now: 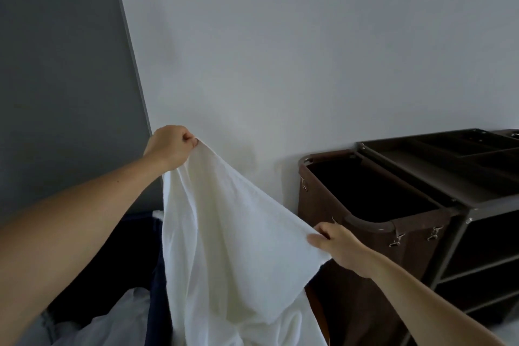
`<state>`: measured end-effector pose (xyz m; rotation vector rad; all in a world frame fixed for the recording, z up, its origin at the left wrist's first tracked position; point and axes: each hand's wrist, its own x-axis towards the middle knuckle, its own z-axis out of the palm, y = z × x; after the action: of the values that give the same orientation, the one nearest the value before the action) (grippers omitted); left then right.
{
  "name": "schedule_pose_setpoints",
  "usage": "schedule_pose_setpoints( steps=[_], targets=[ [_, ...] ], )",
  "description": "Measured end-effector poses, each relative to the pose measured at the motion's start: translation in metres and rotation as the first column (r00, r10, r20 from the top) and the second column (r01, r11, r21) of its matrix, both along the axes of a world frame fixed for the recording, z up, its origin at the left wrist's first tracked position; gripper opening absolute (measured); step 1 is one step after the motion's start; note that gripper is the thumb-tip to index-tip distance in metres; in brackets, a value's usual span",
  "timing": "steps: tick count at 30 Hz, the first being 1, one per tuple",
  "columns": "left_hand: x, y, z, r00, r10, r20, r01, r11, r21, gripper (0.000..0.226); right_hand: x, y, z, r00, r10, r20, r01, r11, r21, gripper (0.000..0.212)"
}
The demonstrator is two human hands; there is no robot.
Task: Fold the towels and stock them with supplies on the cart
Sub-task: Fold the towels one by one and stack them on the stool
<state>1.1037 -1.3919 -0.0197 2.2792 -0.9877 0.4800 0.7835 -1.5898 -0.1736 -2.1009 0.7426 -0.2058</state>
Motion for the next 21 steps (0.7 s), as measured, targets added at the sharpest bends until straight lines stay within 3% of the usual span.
schedule_pose_setpoints(
  steps=[4, 9, 14, 17, 21],
  targets=[
    [0.004, 0.001, -0.003, 0.999, 0.014, -0.045, -0.014, 1.000, 0.008, 0.021, -0.025, -0.010, 0.018, 0.984, -0.077, 0.158, 0.045, 0.979, 0.197, 0.018],
    [0.011, 0.003, -0.001, 0.996, 0.021, -0.088, -0.023, 1.000, -0.015, 0.017, -0.053, -0.021, 0.044, 0.920, -0.220, 0.325, 0.049, 0.886, 0.461, 0.017],
    [0.012, -0.005, -0.001, 0.978, -0.016, -0.209, -0.013, 0.990, -0.140, 0.021, -0.052, -0.021, 0.075, 0.802, -0.287, 0.524, -0.183, 0.716, 0.673, 0.024],
    [0.005, -0.006, -0.008, 0.946, -0.096, -0.308, 0.037, 0.981, -0.189, 0.026, -0.037, -0.012, 0.087, 0.794, -0.345, 0.500, -0.193, 0.637, 0.747, 0.026],
    [-0.013, -0.006, -0.022, 0.896, -0.204, -0.394, 0.136, 0.971, -0.196, 0.028, -0.012, -0.003, 0.087, 0.747, -0.513, 0.424, 0.001, 0.638, 0.770, 0.018]
  ],
)
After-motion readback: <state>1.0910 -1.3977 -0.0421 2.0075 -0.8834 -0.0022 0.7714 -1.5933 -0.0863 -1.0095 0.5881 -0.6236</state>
